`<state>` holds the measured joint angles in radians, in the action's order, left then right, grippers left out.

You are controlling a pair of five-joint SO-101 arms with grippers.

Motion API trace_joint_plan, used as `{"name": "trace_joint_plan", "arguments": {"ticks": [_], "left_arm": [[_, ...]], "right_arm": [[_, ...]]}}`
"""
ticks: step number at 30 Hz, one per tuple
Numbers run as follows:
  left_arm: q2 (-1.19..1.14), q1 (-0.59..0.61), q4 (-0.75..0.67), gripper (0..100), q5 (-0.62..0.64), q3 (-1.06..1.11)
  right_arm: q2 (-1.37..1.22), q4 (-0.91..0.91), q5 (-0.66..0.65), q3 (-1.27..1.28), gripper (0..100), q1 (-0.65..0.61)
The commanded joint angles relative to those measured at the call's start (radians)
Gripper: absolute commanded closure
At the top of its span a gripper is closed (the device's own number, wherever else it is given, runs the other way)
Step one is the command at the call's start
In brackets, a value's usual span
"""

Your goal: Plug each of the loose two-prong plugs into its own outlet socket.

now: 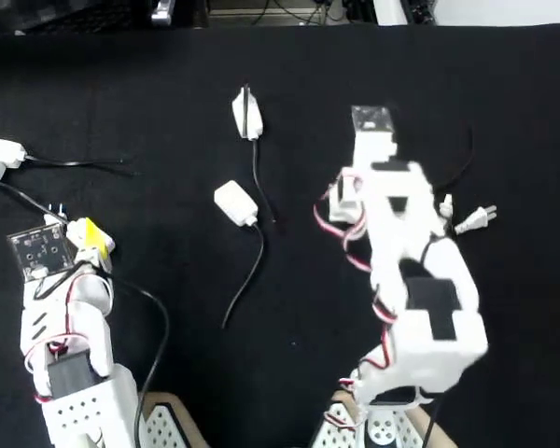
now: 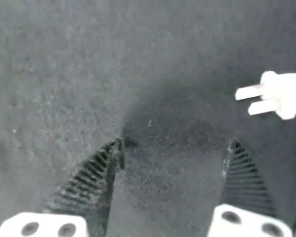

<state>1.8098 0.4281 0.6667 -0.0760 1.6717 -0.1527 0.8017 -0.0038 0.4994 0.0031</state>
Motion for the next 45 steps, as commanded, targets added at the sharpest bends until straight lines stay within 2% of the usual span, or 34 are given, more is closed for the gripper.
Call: {"name": "trace_joint_plan", "arguments": {"ticks": [1,5,10,12,17,20,24,27,35,38,42,45], "left_arm": [[-0.100,0.053,-0.005,83,-0.048,-0.088],[-0.327,0.104,-0.002,83,-0.049,-0.200],[-0.713,0.101,-0.002,83,-0.052,-0.394],[-0.862,0.065,0.006,83,-0.091,-0.475],[-1.089,-0.137,0.141,83,-0.087,-0.691],[-1.103,-0.303,0.221,83,-0.028,-0.802],[-1.126,-0.553,0.241,83,0.012,-0.898],[-1.203,-0.665,0.242,83,0.034,-0.969],[-1.548,-0.697,0.241,84,0.077,-1.087],[-1.553,-0.697,0.226,84,0.097,-1.056],[-1.536,-0.696,0.123,84,0.103,-0.954],[-1.491,-0.691,0.078,84,0.097,-0.892]], "right_arm": [[0.124,-0.123,0.008,0.101,69.1,-0.017],[0.165,-0.178,0.006,0.154,69.1,-0.026],[0.173,-0.181,0.014,0.159,69.1,-0.018],[0.176,-0.180,0.023,0.159,69.1,0.000],[0.193,-0.172,0.078,0.139,69.1,0.074],[0.292,-0.077,0.025,0.093,69.1,0.180],[0.452,-0.026,-0.018,0.088,69.1,0.321],[0.529,-0.020,-0.098,0.136,69.1,0.371],[0.423,-0.029,-0.118,0.249,69.1,0.333],[0.326,-0.078,-0.074,0.216,69.1,0.373],[0.166,-0.149,-0.063,0.154,69.1,0.404],[0.062,-0.064,-0.057,0.041,72.1,0.404]]}}
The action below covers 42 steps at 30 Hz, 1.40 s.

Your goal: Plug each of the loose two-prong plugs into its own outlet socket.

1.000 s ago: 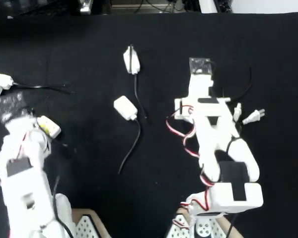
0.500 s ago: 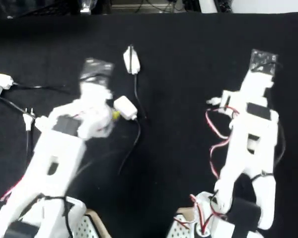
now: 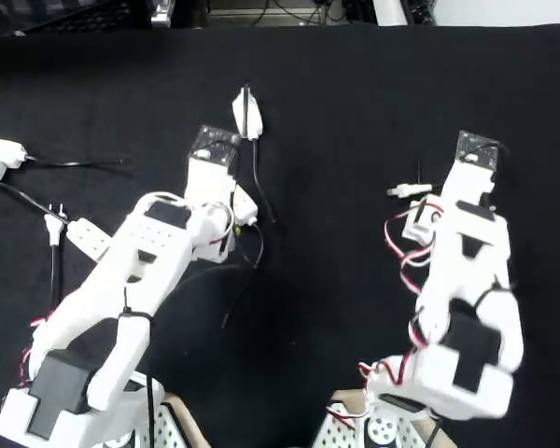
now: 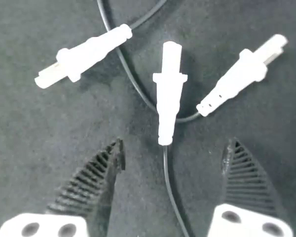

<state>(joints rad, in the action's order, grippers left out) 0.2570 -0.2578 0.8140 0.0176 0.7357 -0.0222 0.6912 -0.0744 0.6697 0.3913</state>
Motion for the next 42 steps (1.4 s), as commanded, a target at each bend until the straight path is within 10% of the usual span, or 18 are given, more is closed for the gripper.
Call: {"name": "trace_joint_plan", "arguments": {"ticks": [1,7,18,29,42], "left_arm": [[0.083,-0.005,-0.077,84,0.003,0.061],[0.216,0.030,-0.083,84,0.003,0.133],[0.272,0.128,-0.299,83,-0.068,0.302],[0.272,0.197,-0.276,81,-0.060,0.295],[0.273,0.231,0.018,76,-0.060,0.272]], "right_arm": [[-0.097,0.078,0.014,-0.171,75.6,0.015],[-0.200,0.187,0.014,-0.294,98.2,0.017],[-0.168,0.201,-0.055,-0.291,98.6,-0.012],[0.311,0.431,-0.158,-0.097,98.6,-0.543],[0.328,0.239,-0.158,0.140,98.4,-0.950]]}}
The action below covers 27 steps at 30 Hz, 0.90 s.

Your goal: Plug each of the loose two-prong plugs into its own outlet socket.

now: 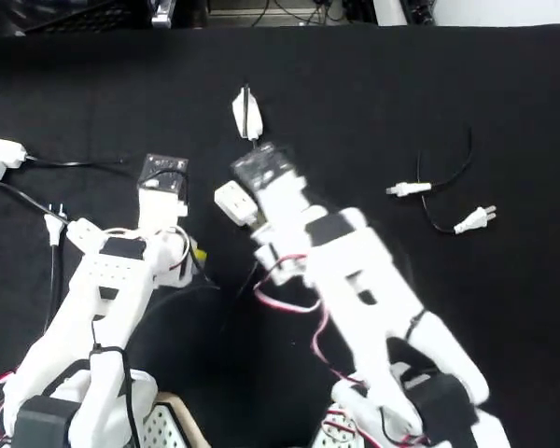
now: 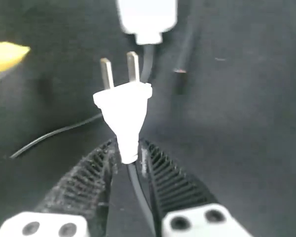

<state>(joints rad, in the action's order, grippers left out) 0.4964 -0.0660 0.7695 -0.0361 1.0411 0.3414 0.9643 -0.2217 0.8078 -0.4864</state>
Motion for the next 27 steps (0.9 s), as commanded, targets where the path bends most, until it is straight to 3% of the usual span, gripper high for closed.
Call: {"name": "trace_joint_plan", "arguments": {"ticks": [1,6,11,17,22,27], "left_arm": [[0.034,0.062,0.066,76,-0.005,-0.030],[0.034,0.137,0.071,75,-0.006,-0.025],[0.034,0.050,0.072,75,0.000,-0.025],[0.034,-0.062,0.072,75,0.000,-0.038],[0.112,-0.151,0.144,75,-0.002,-0.079],[0.362,-0.289,0.227,75,0.058,-0.028]], "right_arm": [[-0.068,-0.035,-0.011,0.002,97.8,-0.086],[-0.254,-0.057,-0.028,-0.015,79.9,-0.089],[-0.203,-0.006,-0.087,-0.039,68.7,-0.084],[0.084,0.054,-0.087,0.028,68.0,0.021],[0.337,-0.040,-0.118,0.203,68.0,0.123],[0.318,-0.080,-0.192,0.252,68.0,0.132]]}}
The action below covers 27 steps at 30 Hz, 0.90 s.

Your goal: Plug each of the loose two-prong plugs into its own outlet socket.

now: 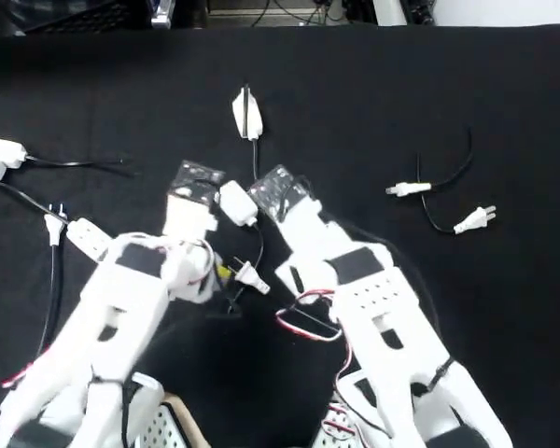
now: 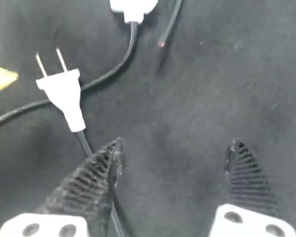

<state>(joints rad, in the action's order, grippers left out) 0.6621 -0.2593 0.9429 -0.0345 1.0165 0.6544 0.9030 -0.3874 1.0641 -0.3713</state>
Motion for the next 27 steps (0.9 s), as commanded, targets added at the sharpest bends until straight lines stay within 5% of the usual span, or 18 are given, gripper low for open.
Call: {"name": "trace_joint_plan", "arguments": {"ticks": [1,6,11,23,27], "left_arm": [[0.256,-0.114,0.068,75,0.081,0.012],[0.457,-0.197,0.084,75,-0.048,0.114],[0.397,-0.209,0.041,75,-0.239,0.134],[-0.319,-0.194,0.026,76,-0.259,-0.228],[-0.358,-0.225,0.018,76,-0.126,-0.275]], "right_arm": [[-0.018,-0.017,-0.026,-0.016,68.0,0.017],[-0.183,-0.025,-0.078,-0.096,68.0,0.112],[-0.363,-0.101,-0.075,-0.165,68.0,0.215],[-0.513,-0.135,-0.014,-0.242,68.0,0.222],[-0.513,-0.135,-0.015,-0.242,68.0,0.221]]}}
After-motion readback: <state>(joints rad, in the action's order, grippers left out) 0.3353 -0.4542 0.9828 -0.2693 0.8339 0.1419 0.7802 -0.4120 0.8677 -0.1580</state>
